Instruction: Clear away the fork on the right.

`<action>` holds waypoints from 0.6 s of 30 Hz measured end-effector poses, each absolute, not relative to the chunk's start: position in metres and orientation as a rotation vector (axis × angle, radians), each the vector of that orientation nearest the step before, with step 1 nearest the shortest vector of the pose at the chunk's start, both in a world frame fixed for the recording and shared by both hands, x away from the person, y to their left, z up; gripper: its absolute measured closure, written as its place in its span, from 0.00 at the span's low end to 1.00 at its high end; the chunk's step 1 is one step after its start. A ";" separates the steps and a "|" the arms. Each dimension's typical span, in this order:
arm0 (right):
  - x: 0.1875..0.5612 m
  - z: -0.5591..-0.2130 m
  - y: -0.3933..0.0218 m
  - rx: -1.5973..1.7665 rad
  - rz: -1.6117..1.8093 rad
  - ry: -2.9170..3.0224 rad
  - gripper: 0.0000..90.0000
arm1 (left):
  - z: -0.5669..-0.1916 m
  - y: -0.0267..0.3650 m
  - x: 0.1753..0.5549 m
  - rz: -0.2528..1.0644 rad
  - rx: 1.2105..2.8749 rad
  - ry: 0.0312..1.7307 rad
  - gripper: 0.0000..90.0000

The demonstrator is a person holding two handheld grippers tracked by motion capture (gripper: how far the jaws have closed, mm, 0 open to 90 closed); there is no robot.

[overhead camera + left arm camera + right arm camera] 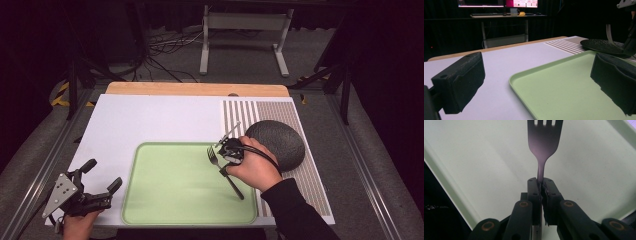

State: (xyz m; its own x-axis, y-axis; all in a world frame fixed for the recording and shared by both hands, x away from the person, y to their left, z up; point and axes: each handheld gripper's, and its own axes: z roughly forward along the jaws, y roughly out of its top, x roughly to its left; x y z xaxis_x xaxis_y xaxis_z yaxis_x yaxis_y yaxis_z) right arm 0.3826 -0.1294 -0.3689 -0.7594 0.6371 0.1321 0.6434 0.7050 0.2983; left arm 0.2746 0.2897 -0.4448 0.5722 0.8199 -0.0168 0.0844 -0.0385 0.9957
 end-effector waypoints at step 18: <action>0.390 -0.395 -0.138 -1.239 -0.481 -2.818 0.94 | -0.445 0.289 0.274 0.712 1.508 0.804 0.00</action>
State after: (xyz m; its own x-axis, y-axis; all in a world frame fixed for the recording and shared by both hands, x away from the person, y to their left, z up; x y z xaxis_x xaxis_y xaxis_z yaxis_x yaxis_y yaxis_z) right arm 0.3902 -0.1377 -0.3947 -0.6835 0.7151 0.1465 0.7232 0.6361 0.2690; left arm 0.2745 0.2893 -0.4448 0.5705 0.8211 -0.0169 0.0819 -0.0363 0.9960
